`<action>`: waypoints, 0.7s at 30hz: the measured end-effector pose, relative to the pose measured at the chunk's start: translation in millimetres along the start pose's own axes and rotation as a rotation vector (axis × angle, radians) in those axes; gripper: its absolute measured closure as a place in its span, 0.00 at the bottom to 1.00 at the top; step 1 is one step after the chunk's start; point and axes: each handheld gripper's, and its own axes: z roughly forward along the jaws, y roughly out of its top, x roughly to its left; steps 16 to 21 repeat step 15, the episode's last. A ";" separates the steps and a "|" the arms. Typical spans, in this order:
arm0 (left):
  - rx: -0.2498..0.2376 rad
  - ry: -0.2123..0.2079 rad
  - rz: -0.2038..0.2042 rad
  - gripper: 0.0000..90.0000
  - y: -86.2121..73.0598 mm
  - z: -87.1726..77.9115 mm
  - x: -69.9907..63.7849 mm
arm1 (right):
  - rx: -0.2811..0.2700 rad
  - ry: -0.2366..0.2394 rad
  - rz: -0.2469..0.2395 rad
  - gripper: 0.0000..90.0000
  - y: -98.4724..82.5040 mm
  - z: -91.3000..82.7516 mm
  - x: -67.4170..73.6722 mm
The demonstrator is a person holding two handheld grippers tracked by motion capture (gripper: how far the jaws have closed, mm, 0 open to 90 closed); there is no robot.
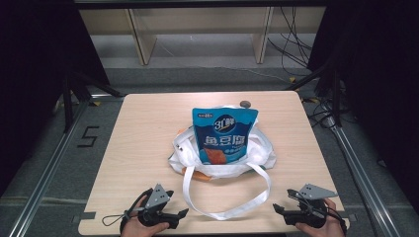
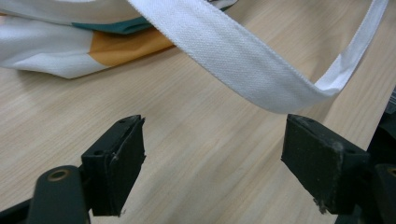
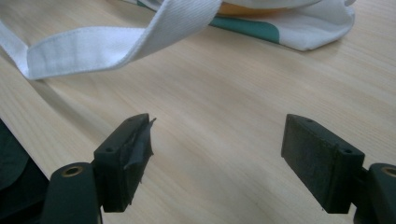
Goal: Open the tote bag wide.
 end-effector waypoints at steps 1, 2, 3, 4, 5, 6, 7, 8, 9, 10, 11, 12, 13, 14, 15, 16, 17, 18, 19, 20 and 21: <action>-0.021 0.004 -0.030 0.22 -0.5 1.7 -1.6 | 0.021 0.011 0.023 0.28 -0.6 -0.3 2.6; 0.018 0.015 0.020 0.22 -0.4 -0.5 2.9 | 0.017 -0.007 0.023 0.28 -1.1 -0.5 3.5; 0.016 0.021 0.013 0.22 -0.9 0.5 3.1 | 0.016 -0.012 0.010 0.28 -1.4 0.4 3.3; 0.015 0.019 0.004 0.22 -1.3 0.8 3.3 | 0.024 -0.018 -0.013 0.28 -1.2 1.3 1.7; 0.010 0.022 0.020 0.22 -1.0 1.0 5.0 | 0.040 -0.014 -0.001 0.28 -1.4 1.9 3.0; 0.010 0.025 -0.015 0.22 -1.6 1.4 3.8 | 0.038 -0.007 -0.031 0.28 -0.8 3.4 1.6; 0.014 0.033 -0.007 0.22 -1.4 1.1 4.8 | 0.038 -0.007 -0.031 0.28 -0.8 3.4 1.6; 0.026 0.027 0.018 0.22 -0.7 -0.2 6.0 | 0.038 -0.010 -0.034 0.28 -0.8 3.6 1.6; 0.026 0.027 0.018 0.22 -0.7 -0.2 6.0 | 0.038 -0.010 -0.034 0.28 -0.8 3.6 1.6; 0.018 0.039 0.019 0.22 -1.0 0.8 6.7 | 0.035 -0.010 -0.033 0.28 -0.6 3.5 1.2; 0.018 0.039 0.019 0.22 -1.0 0.8 6.7 | 0.035 -0.010 -0.033 0.28 -0.6 3.5 1.2; 0.023 0.035 0.005 0.22 -1.6 0.7 6.5 | 0.031 -0.020 -0.028 0.28 -0.9 3.3 1.2; 0.027 0.050 0.002 0.22 -1.6 0.9 7.2 | 0.043 -0.018 -0.013 0.28 -1.1 2.8 1.5; 0.023 0.048 0.003 0.22 -1.5 0.6 7.8 | 0.044 -0.005 -0.015 0.28 -1.2 3.1 0.1; 0.035 0.034 0.005 0.22 -1.4 -0.8 9.8 | 0.040 -0.022 -0.013 0.28 -1.5 2.9 0.1; 0.035 0.034 0.005 0.22 -1.4 -0.8 9.8 | 0.040 -0.022 -0.013 0.28 -1.5 2.9 0.1; 0.035 0.034 0.005 0.22 -1.4 -0.8 9.8 | 0.040 -0.022 -0.013 0.28 -1.5 2.9 0.1; 0.035 0.034 0.005 0.22 -1.4 -0.8 9.8 | 0.040 -0.022 -0.013 0.28 -1.5 2.9 0.1; 0.035 0.034 0.005 0.22 -1.4 -0.8 9.8 | 0.040 -0.022 -0.013 0.28 -1.5 2.9 0.1; 0.035 0.034 0.005 0.22 -1.4 -0.8 9.8 | 0.040 -0.022 -0.013 0.28 -1.5 2.9 0.1; 0.035 0.034 0.005 0.22 -1.4 -0.8 9.8 | 0.040 -0.022 -0.013 0.28 -1.5 2.9 0.1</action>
